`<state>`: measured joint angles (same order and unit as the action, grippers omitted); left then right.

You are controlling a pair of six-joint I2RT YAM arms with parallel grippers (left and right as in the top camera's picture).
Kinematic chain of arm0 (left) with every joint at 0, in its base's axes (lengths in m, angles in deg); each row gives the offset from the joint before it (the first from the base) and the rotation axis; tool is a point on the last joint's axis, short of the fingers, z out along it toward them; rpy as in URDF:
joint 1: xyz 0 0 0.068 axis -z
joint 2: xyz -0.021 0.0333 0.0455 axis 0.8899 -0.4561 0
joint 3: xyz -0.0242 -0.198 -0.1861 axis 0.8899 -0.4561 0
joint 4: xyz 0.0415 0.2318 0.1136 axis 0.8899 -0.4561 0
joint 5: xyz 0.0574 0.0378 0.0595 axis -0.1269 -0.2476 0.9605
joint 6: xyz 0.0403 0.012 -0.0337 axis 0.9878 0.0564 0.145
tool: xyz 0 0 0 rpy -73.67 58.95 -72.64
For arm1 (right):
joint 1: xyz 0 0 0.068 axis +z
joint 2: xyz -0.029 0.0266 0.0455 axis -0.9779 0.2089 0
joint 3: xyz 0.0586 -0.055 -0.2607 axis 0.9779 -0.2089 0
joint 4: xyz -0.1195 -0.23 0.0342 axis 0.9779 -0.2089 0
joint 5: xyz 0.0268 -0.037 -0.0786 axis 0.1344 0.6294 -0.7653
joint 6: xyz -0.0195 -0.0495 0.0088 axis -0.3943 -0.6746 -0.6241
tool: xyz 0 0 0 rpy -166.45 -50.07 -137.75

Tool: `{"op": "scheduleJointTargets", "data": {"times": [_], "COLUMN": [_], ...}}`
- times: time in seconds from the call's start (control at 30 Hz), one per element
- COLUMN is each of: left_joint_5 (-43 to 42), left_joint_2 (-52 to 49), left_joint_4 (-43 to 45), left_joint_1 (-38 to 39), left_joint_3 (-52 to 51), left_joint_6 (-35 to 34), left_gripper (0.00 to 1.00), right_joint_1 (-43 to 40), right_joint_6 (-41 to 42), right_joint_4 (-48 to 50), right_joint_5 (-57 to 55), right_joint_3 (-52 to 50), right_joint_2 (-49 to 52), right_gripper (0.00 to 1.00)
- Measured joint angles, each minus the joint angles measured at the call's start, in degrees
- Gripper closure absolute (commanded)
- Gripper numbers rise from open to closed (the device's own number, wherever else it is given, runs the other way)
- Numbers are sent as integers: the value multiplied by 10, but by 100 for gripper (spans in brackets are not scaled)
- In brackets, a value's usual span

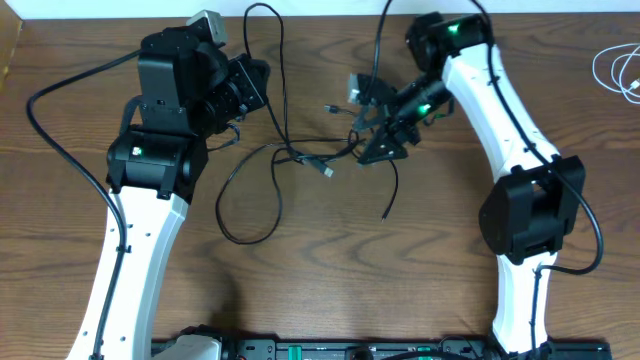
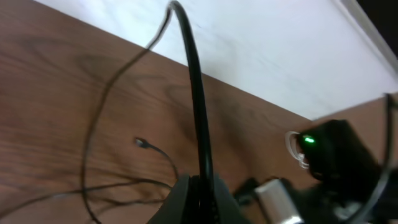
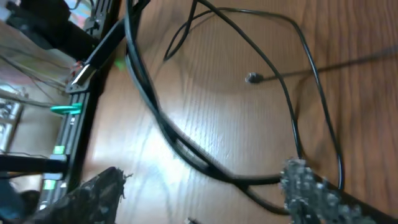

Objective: Untangle cables
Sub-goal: 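Reach the right gripper to the lifted cables and grasp a black cable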

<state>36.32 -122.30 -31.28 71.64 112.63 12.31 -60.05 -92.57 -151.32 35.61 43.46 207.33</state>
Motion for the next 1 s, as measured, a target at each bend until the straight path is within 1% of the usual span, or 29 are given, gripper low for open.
{"op": "scheduleJointTargets", "data": {"times": [0.23, 0.3, 0.37, 0.4, 0.47, 0.5, 0.53, 0.57, 0.67, 0.83, 1.0], "left_joint_5": [-57, -65, -71, -73, -76, -77, -79, -79, -80, -52, 41], "left_joint_2": [0, 0, 0, 0, 0, 0, 0, 0, 0, 0, 0], "left_joint_4": [0, 0, 2, 5, 14, 24, 30, 40, 61, 59, 34], "left_joint_1": [0, 0, 0, -1, -3, -5, -8, -12, -26, -47, -53], "left_joint_3": [0, 0, 0, 0, 0, 0, 0, 0, 0, 0, 0], "left_joint_6": [-36, -47, -56, -60, -66, -73, -77, -82, -90, -91, -84], "left_gripper": [92, 92, 92, 92, 92, 92, 92, 92, 92, 92, 92], "right_joint_1": [8, 8, 9, 10, 13, 17, 19, 23, 32, 30, 13], "right_joint_6": [18, 22, 26, 28, 30, 31, 32, 33, 40, 73, 90], "right_joint_4": [73, 77, 77, 77, 78, 79, 78, 79, 77, 72, 33], "right_joint_5": [9, 9, 8, 7, 5, 1, -1, -5, -10, -6, 13], "right_joint_3": [-4, -4, -4, -4, -7, -11, -14, -19, -26, -26, -26], "right_joint_2": [0, 0, 0, 0, 0, 0, 0, 0, 0, 0, -1], "right_gripper": [24, 23, 25, 30, 46, 68, 79, 93, 99, 99, 99]}}
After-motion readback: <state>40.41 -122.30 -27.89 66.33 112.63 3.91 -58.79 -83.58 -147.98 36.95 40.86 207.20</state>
